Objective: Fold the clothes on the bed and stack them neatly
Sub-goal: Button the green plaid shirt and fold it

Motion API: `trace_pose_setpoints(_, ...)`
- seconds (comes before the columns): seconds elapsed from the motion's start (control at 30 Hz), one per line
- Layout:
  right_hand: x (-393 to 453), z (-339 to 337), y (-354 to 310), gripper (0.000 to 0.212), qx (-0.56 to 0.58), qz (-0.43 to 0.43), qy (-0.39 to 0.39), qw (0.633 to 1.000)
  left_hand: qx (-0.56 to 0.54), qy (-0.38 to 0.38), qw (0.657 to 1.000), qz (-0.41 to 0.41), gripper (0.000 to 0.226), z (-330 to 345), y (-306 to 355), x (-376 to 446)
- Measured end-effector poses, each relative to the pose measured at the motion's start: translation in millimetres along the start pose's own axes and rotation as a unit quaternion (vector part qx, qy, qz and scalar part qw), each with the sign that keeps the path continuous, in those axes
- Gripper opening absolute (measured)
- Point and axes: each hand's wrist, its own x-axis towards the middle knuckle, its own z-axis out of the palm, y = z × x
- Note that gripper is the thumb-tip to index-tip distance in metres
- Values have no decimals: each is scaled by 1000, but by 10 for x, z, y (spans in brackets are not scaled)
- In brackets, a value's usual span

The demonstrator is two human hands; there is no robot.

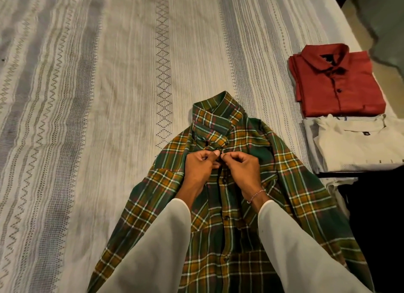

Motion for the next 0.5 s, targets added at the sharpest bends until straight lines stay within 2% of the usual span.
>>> trace_pose_setpoints(0.1,35,-57,-16,9,5,13,-41,999,-2,2,1000,4,18,13,-4,-7)
trace_pose_setpoints(0.27,69,-161,-33,9,11,24,-106,994,1,-36,999,9,14,-25,-14,-23)
trace_pose_setpoints(0.4,55,-130,17,10,-10,-21,-85,996,34,-1,999,20,4,15,-21,-21)
trace_pose_setpoints(0.5,38,-103,33,8,-84,-77,-50,992,125,65,988,67,18,75,18,-57)
